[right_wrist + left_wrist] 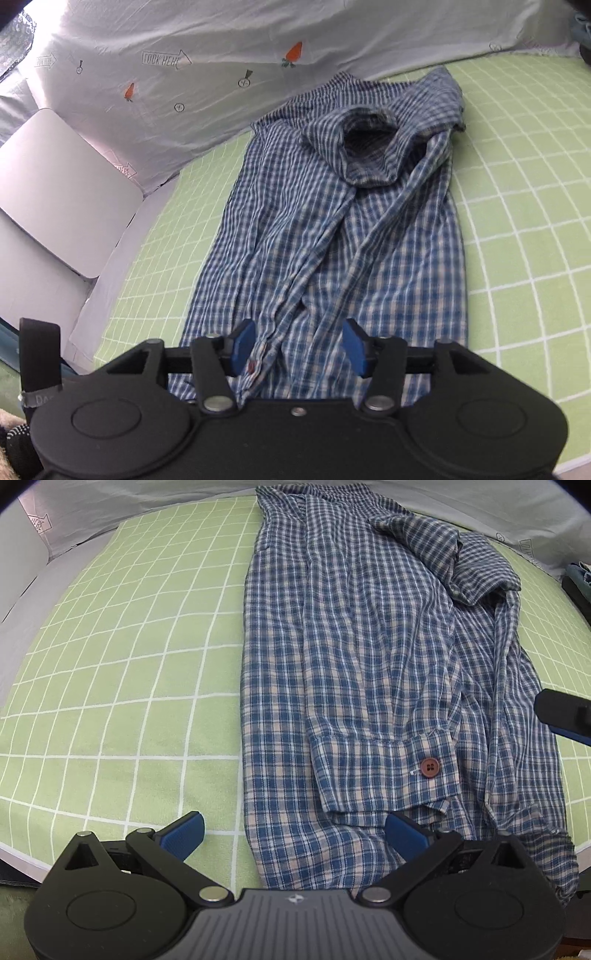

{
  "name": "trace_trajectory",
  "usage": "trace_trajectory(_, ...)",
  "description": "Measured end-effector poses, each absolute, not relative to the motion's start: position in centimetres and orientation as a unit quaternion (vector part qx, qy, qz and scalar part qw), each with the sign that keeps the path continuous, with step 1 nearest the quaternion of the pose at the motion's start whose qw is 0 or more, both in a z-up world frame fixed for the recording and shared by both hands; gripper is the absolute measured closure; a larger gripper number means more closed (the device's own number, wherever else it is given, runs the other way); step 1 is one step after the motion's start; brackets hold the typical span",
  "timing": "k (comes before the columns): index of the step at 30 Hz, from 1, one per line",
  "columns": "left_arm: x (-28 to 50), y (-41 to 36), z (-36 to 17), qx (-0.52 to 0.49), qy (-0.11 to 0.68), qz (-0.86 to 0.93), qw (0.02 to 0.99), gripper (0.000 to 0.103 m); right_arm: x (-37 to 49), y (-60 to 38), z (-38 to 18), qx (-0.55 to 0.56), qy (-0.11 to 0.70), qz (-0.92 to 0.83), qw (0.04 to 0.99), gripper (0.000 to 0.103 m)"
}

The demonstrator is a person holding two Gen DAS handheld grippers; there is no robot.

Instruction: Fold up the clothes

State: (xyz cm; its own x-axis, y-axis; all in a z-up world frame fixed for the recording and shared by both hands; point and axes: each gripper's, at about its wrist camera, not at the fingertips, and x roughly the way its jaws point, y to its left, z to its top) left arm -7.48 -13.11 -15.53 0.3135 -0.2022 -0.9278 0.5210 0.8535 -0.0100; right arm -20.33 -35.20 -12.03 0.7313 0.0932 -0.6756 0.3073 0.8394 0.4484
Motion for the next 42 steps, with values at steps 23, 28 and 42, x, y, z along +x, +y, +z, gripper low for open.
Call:
trace_trajectory(23, 6.6, -37.4, -12.8, 0.2, 0.402, -0.381, 0.808, 0.015, -12.2, -50.1, -14.8, 0.196, 0.39, -0.325, 0.839, 0.001)
trace_trajectory(28, 8.9, -38.5, -15.2, 0.193, 0.433, -0.355, 0.806, 0.071, -10.5, -50.5, -16.3, 0.19, 0.417, -0.326, 0.827, 0.001)
trace_trajectory(42, 16.6, -27.4, -2.6, 0.013, 0.302, -0.272, 0.913, 0.094, -9.5, -46.8, -14.8, 0.147, 0.423, -0.312, 0.838, 0.001)
